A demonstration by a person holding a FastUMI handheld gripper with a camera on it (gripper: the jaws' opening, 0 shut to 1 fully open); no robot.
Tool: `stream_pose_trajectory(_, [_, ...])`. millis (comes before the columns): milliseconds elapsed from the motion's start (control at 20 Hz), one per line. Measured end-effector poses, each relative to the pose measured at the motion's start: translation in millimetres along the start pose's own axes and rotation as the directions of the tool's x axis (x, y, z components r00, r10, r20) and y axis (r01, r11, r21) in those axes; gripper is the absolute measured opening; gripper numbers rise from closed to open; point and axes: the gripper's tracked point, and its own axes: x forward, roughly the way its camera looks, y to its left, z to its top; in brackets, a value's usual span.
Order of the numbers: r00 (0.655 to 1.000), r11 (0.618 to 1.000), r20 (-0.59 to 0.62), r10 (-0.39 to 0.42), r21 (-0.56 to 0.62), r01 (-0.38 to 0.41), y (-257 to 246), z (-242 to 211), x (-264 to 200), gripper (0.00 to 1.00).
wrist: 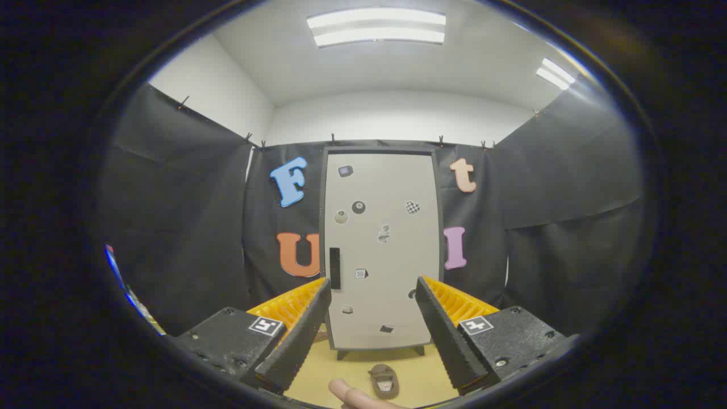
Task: Open the shoe cabinet door, grab the shoes and put them into the shoe cabinet, then close the shoe cabinet door.
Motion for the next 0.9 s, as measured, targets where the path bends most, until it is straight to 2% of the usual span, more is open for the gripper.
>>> stream_pose_trajectory(150, [1.000, 1.000, 0.003, -0.020, -0.008, 0.020, -7.7, 4.8, -1.6, 0.98])
stream_pose_trajectory(650, [1.000, 1.000, 0.022, 0.019, -0.012, -0.019, 6.9, 12.2, -14.4, 0.98])
stream_pose_trajectory(900, [0.999, 1.000, 0.025, -0.024, -0.011, 0.024, -0.2, 8.5, -0.4, 0.98])
